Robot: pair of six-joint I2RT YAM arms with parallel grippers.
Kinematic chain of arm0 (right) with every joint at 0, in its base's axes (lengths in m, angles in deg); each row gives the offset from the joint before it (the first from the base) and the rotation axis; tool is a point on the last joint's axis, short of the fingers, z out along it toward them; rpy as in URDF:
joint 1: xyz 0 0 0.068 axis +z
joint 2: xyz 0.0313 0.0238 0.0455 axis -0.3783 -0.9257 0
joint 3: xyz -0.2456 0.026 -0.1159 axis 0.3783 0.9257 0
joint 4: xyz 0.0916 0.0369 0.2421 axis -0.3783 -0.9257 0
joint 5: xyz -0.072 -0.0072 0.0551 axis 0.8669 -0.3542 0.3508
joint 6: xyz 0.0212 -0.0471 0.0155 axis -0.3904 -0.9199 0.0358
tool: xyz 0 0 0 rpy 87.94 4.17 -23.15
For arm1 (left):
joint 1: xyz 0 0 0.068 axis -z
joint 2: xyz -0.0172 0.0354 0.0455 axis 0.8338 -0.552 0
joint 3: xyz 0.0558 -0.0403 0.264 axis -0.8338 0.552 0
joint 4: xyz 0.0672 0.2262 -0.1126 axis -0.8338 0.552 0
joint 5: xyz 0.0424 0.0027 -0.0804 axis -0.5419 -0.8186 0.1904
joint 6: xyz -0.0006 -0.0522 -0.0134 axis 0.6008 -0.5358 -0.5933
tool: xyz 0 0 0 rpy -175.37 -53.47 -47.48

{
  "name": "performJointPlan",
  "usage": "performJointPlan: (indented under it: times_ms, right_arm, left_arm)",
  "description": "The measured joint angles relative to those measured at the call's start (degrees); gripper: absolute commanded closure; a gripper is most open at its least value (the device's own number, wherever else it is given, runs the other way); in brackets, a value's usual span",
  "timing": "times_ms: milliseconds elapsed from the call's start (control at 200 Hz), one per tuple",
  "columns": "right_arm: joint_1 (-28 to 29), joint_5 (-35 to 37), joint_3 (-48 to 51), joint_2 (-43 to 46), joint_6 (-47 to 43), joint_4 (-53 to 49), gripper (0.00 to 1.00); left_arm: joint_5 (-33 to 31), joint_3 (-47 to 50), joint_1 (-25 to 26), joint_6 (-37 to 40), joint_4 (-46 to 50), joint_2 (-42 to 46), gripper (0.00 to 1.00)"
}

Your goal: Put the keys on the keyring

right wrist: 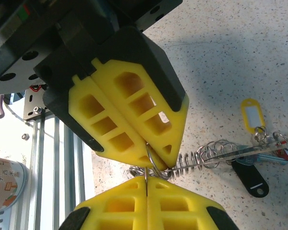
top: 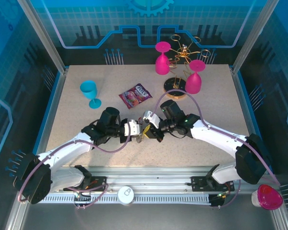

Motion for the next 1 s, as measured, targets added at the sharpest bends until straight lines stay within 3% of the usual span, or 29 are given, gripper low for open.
performJointPlan:
  times_ms: [1001]
  right_arm:
    - [0.87,4.94,0.61,2.58,0.04,1.09,1.00]
  left_arm:
    - [1.25,-0.42,-0.02,-1.16,1.20,-0.17,1.00]
